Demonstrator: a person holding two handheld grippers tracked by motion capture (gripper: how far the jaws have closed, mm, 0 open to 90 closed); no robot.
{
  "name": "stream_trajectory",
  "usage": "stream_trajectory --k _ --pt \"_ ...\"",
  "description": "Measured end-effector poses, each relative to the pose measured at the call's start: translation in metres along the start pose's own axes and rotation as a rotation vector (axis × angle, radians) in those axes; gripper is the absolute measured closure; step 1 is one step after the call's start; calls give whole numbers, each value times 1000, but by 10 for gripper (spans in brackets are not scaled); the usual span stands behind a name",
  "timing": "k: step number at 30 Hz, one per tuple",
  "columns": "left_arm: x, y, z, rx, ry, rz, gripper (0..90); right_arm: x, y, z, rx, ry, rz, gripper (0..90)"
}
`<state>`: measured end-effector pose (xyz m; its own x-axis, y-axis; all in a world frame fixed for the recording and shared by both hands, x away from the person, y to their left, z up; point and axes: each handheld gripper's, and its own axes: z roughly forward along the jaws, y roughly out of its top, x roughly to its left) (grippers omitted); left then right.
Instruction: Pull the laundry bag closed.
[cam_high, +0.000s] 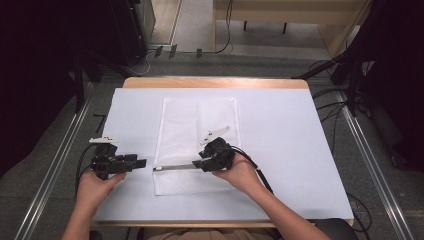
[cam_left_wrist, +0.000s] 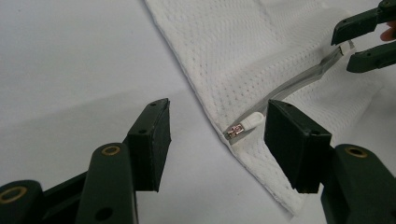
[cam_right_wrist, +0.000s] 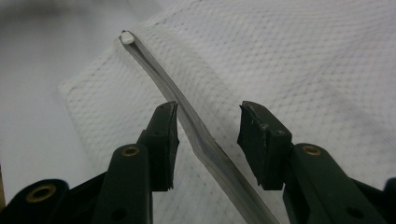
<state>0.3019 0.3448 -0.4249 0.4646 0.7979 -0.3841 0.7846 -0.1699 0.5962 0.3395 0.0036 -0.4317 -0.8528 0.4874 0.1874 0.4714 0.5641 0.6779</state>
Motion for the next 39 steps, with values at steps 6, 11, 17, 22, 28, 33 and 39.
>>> stream_trajectory --k 6,11,17,22,28,33,39 --pt "0 1 0 2 4 -15 421 10 10 11 2 18 -25 618" --pt "-2 1 1 2 4 -1 420 16 17 21 1 38 -28 632" --pt "0 1 0 1 2 -6 420 24 24 33 2 60 -29 650" --pt "1 1 1 5 5 -5 421 32 28 44 14 70 -41 664" --pt "1 1 1 8 3 -1 433 37 30 55 6 98 -30 687" --pt "1 1 1 5 4 -1 433 40 32 63 17 101 -27 701" --pt "1 1 1 3 4 -2 431 46 34 73 34 120 -29 719"
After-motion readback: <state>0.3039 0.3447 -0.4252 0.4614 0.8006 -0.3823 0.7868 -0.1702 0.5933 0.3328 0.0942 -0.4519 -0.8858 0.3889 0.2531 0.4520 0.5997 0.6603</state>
